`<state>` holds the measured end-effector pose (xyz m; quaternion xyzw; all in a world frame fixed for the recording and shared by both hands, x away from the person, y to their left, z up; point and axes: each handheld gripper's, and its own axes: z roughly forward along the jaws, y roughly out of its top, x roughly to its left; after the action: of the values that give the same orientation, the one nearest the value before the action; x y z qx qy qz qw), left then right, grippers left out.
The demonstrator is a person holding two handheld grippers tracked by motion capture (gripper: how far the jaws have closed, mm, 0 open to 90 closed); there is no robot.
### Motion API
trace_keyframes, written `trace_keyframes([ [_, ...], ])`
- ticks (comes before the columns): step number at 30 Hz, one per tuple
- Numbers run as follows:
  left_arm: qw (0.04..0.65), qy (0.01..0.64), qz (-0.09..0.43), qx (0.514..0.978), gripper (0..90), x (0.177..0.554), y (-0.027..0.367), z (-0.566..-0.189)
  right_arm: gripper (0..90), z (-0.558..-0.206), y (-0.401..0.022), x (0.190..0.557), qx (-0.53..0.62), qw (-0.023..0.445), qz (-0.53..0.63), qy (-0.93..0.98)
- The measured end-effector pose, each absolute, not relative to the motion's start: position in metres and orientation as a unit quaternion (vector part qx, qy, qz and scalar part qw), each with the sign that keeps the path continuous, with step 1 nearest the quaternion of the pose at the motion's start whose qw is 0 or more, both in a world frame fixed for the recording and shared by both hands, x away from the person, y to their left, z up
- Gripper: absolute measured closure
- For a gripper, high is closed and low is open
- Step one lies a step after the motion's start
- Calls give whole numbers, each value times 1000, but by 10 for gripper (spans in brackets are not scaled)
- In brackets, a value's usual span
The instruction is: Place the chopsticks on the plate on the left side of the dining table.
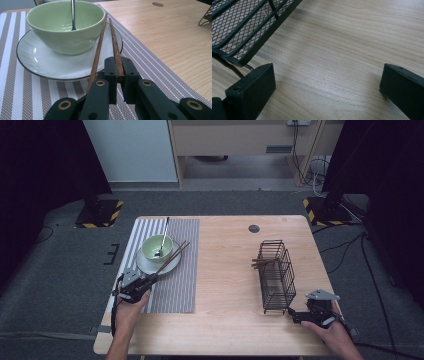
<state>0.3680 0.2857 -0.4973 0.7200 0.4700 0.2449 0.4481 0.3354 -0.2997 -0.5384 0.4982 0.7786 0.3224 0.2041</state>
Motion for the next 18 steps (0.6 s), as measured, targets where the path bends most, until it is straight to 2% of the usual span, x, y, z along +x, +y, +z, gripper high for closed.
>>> trace_keyframes([
  [18, 427, 473, 241, 732, 839, 365, 281, -503, 4, -538, -300, 336, 496, 203, 323, 780],
])
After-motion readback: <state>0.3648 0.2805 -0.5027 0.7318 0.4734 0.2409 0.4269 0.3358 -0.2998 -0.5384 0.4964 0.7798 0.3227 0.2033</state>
